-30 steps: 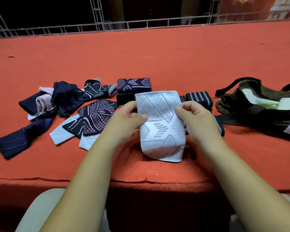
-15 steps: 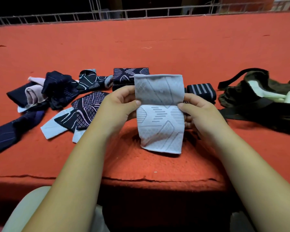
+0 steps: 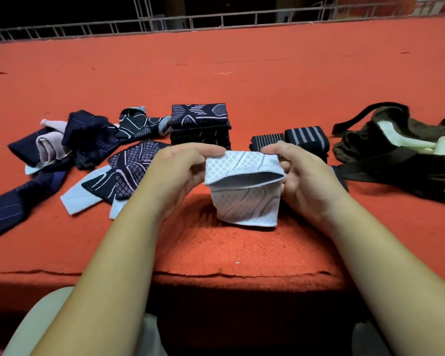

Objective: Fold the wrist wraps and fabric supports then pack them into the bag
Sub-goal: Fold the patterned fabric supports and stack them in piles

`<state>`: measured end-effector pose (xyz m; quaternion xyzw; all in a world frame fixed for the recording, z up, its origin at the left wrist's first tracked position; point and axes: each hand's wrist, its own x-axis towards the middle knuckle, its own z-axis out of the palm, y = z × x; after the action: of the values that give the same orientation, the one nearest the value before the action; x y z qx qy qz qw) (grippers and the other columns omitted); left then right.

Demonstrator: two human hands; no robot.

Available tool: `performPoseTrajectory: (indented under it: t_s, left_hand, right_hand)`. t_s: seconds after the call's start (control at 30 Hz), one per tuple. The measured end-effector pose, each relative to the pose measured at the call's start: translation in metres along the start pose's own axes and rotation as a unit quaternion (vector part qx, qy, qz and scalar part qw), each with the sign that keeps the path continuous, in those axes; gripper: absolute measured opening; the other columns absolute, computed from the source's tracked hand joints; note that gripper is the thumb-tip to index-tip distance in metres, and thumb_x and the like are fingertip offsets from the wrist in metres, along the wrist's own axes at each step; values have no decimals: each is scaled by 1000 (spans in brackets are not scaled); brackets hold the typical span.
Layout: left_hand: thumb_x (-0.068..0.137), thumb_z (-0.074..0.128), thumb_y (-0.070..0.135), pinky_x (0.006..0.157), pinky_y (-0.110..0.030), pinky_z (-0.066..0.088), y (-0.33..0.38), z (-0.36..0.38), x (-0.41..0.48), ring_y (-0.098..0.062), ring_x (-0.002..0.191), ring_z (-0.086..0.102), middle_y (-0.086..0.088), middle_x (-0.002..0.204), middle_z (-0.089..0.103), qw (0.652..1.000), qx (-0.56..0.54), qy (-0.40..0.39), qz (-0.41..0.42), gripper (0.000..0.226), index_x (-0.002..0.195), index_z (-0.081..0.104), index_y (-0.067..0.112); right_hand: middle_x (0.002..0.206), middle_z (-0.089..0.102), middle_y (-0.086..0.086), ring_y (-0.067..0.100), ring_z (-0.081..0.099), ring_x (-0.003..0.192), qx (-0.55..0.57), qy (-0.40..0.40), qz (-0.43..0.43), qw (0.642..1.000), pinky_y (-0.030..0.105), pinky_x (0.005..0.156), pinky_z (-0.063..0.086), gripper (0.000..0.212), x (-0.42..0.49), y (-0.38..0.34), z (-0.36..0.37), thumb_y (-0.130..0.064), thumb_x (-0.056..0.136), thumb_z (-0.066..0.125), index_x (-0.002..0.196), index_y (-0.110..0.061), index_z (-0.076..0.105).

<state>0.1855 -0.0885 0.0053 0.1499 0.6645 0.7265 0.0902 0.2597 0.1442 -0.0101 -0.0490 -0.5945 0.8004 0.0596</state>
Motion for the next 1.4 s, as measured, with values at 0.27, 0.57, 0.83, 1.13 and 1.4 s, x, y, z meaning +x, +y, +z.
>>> performPoseTrajectory:
  t_s: [0.27,0.57,0.83,1.13,1.4]
  left_hand:
    - [90,81,7,99,-45,57,-11,4,-3,-22,105,73,-7,117,79,996,79,-40,31,34,119,79,24]
    - [93,76,0,85,-37,60,-11,13,0,-21,89,75,-11,100,80,999,-2,31,5,29,120,73,6]
    - [100,69,17,94,-42,63,-11,10,-8,-29,112,76,-10,123,79,992,-7,-100,-82,31,130,71,12]
    - [103,68,18,85,-64,57,-3,15,-8,-30,100,75,-13,121,77,998,29,-53,-7,24,127,71,17]
    - [111,58,22,61,-44,61,-1,15,-11,-30,98,77,-6,120,77,994,82,-62,24,22,132,63,26]
  right_hand:
    - [125,76,12,33,70,125,-30,-67,-23,997,50,112,53,59,-8,7,1,-13,86,85,141,-13,62]
    - [130,74,3,21,72,122,-155,-66,-76,983,47,107,58,74,-10,7,3,4,93,76,150,-37,54]
    - [124,76,13,29,75,114,-117,2,-124,985,50,99,61,83,0,17,3,9,94,71,158,-36,41]
    - [124,78,11,38,74,117,-97,-14,-29,995,64,108,53,34,-1,14,2,-31,98,74,127,-15,74]
    - [109,81,8,18,81,84,-98,-12,-17,995,41,79,66,24,-6,7,6,-19,107,59,125,-16,75]
